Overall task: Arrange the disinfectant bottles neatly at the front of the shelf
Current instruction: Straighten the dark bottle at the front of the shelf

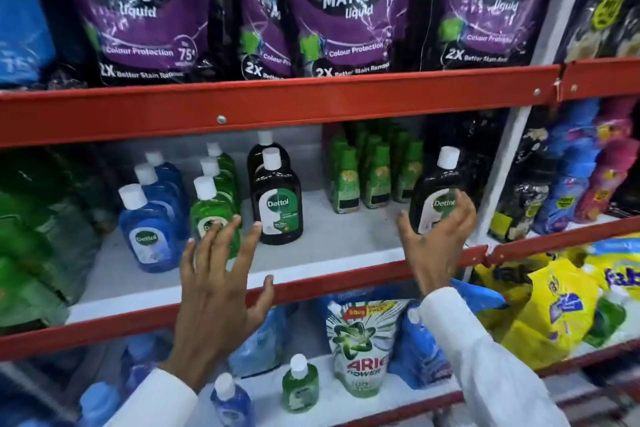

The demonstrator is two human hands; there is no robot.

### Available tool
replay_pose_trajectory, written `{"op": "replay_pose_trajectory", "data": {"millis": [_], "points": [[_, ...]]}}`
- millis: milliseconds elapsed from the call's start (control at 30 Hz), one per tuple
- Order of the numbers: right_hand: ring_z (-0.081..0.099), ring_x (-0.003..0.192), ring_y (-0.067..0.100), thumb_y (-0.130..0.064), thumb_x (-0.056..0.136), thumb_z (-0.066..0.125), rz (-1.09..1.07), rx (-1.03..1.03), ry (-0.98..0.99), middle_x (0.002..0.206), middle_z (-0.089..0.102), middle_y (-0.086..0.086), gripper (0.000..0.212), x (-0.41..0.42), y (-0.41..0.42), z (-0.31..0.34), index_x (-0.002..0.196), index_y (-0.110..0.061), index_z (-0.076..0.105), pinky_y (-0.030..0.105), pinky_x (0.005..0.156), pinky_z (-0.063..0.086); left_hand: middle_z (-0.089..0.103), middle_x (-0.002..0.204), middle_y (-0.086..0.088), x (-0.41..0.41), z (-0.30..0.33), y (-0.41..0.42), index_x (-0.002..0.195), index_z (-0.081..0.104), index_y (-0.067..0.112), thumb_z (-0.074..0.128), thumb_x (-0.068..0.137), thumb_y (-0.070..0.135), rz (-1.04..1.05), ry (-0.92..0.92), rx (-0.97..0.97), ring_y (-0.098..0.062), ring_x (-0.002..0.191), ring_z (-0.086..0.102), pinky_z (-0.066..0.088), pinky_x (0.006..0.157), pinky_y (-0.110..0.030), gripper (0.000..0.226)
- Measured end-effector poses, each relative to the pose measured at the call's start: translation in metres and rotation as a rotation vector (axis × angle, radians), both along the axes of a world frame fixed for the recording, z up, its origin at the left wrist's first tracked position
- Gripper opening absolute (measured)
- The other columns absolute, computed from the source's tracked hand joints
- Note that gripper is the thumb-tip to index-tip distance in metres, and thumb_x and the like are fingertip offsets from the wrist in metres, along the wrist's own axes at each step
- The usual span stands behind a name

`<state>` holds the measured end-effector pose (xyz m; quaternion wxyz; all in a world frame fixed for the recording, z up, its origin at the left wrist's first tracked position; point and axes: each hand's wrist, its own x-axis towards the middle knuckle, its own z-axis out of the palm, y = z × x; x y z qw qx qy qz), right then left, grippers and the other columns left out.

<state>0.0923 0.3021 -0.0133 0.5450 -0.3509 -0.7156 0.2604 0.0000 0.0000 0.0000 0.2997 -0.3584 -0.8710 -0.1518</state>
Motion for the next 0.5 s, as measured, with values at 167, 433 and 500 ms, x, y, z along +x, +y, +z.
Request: {"op": "replay_pose_trajectory", "data": {"millis": [167, 433, 500], "points": [[0.028, 0.144, 0.039, -0.051, 0.061, 0.087, -0.033, -0.32, -0.121, 0.155, 0.029, 0.026, 0.127, -0.011, 0.039, -0.006, 0.15, 0.005, 0.015, 0.045, 0.119, 0.025, 0.051, 0.147, -0.019, -0.015, -0.025, -0.003, 0.148, 0.045, 0.017, 0.051, 0.081, 0.049, 0.04, -0.1, -0.072, -0.04, 0.133, 0.046, 0.035, 0.111, -0.064, 0.074], [0.06, 0.114, 0.043, -0.048, 0.049, 0.091, -0.084, -0.359, -0.074, 0.125, 0.061, 0.026, 0.103, -0.017, 0.037, -0.005, 0.126, 0.0, 0.043, 0.05, 0.094, 0.052, 0.06, 0.137, -0.016, -0.029, -0.061, -0.04, 0.136, 0.055, 0.017, 0.048, 0.08, 0.049, 0.17, -0.172, -0.148, -0.041, 0.125, 0.052, 0.043, 0.102, -0.062, 0.065], [0.063, 0.109, 0.041, -0.047, 0.047, 0.09, -0.053, -0.308, -0.042, 0.12, 0.063, 0.024, 0.098, -0.021, 0.017, -0.001, 0.123, -0.003, 0.046, 0.047, 0.09, 0.052, 0.061, 0.135, -0.015, -0.031, -0.064, -0.047, 0.133, 0.057, 0.018, 0.047, 0.081, 0.05, 0.193, -0.19, -0.147, -0.039, 0.123, 0.054, 0.044, 0.102, -0.061, 0.062]]}}
